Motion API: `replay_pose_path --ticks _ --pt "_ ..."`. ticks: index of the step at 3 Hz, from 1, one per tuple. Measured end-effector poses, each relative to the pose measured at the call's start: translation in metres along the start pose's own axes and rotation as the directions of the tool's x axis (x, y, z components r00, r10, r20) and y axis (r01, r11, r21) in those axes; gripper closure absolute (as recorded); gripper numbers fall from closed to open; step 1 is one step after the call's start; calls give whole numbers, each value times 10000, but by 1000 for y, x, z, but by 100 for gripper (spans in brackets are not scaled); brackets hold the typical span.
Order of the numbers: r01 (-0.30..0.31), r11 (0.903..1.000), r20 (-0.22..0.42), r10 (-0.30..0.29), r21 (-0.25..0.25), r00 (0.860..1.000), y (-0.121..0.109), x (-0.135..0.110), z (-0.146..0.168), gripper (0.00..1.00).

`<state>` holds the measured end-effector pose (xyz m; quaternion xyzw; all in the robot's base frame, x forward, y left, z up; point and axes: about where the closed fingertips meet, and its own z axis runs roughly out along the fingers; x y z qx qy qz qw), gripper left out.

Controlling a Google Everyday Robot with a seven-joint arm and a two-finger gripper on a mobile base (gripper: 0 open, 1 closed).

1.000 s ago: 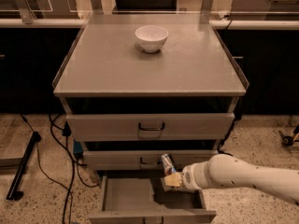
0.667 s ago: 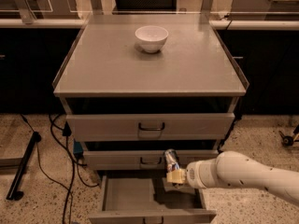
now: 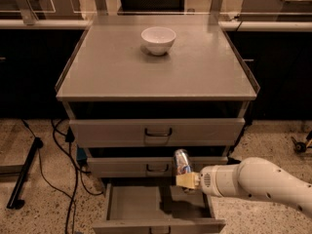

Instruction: Pick redbull can from bottom drawer and place on counter

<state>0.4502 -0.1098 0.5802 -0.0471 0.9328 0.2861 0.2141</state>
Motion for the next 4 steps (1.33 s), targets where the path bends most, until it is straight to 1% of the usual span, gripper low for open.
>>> replay_pose_path --ticks 1,2,3,4 --pt "-766 9966 203 772 -290 9968 8 -14 -13 100" --pt "-1686 9839 452 1713 -593 9842 25 -35 -42 100" --pt "-2411 9679 980 2473 -713 9640 49 -66 -94 100" --pt "-2155 9750 2012 2221 -542 9540 98 -107 -168 100"
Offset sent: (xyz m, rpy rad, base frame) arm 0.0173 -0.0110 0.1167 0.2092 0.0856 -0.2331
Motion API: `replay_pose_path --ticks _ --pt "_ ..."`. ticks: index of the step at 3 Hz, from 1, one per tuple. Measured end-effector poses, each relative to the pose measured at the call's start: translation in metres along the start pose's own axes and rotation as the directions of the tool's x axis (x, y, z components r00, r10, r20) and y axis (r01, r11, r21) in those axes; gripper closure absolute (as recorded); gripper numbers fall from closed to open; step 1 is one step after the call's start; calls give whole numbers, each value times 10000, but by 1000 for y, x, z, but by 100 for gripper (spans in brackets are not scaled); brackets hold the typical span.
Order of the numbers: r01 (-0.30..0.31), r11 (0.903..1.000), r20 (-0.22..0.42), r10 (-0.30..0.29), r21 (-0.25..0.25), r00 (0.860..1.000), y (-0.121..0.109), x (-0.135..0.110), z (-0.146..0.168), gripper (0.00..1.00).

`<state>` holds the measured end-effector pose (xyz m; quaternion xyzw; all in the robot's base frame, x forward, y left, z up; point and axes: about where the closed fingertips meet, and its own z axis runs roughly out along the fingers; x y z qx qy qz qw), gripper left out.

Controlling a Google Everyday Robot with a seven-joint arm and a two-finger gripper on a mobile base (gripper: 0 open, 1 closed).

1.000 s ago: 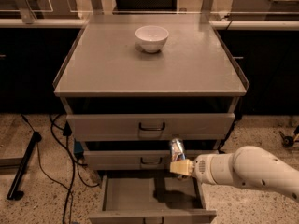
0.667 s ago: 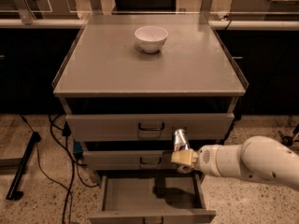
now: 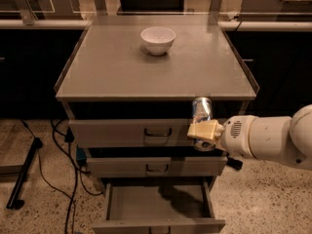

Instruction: Pick redbull can from bottom drawer and place on counter

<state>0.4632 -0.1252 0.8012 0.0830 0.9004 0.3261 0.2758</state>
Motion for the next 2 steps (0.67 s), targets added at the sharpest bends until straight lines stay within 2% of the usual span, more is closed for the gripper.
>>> replay_pose_path --ticks 1,2 --pt "-1 10000 0 1 1 10000 0 0 0 100" --pt "-187 9997 90 185 173 9998 13 -17 -4 100"
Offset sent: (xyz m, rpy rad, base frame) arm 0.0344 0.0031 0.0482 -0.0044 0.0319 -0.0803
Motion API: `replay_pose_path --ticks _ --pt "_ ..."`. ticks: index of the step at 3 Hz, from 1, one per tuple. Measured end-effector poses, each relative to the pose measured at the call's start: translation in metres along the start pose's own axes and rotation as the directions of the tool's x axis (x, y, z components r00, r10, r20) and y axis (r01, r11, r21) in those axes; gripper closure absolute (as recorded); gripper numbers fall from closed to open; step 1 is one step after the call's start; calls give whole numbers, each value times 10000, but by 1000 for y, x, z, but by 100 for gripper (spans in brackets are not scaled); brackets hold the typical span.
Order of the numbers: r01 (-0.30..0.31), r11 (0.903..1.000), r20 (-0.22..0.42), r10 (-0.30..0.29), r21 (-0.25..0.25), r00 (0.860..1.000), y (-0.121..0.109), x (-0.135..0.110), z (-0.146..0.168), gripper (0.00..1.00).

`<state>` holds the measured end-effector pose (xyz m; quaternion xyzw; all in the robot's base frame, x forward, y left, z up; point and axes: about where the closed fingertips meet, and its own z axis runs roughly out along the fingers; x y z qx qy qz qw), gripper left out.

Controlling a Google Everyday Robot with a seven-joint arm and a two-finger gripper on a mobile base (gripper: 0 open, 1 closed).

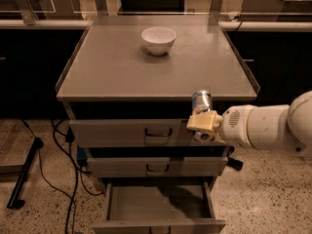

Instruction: Pick redbull can from bottom drawer and place on counter

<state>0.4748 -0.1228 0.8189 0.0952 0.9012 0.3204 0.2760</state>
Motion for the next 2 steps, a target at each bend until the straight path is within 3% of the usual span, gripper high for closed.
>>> replay_pose_path --ticks 1,2 --pt "-155 9993 110 151 354 9998 20 -32 -5 100" --pt "69 9953 0 -69 966 10000 34 -83 34 100"
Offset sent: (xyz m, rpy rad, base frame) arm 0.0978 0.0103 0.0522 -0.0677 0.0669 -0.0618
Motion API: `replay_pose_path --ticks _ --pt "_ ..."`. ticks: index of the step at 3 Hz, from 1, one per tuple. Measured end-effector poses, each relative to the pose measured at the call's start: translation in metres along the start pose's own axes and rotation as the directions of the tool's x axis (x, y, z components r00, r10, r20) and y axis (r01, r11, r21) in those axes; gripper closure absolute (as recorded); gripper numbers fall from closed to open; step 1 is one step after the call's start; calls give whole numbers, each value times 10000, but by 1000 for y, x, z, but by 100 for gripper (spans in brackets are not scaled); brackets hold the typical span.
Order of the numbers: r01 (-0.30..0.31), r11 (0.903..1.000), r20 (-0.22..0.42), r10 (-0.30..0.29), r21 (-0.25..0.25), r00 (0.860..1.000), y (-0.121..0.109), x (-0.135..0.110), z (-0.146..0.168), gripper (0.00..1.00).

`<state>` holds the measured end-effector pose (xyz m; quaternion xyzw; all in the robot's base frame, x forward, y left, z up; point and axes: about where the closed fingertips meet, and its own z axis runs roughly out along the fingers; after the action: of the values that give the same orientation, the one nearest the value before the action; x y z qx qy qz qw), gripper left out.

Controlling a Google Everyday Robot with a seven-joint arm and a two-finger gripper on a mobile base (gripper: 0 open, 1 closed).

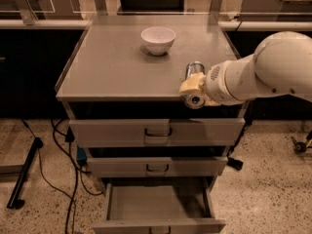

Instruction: Pick redbull can from bottom drawer and place on counter

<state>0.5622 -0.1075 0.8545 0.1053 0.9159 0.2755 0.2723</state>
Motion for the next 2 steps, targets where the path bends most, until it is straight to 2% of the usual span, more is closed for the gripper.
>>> replay_pose_path --ticks 1,2 --pt "-2 10000 2 2 2 10000 0 0 0 100" --pt "-483 9980 326 470 419 9984 -18 -40 16 100"
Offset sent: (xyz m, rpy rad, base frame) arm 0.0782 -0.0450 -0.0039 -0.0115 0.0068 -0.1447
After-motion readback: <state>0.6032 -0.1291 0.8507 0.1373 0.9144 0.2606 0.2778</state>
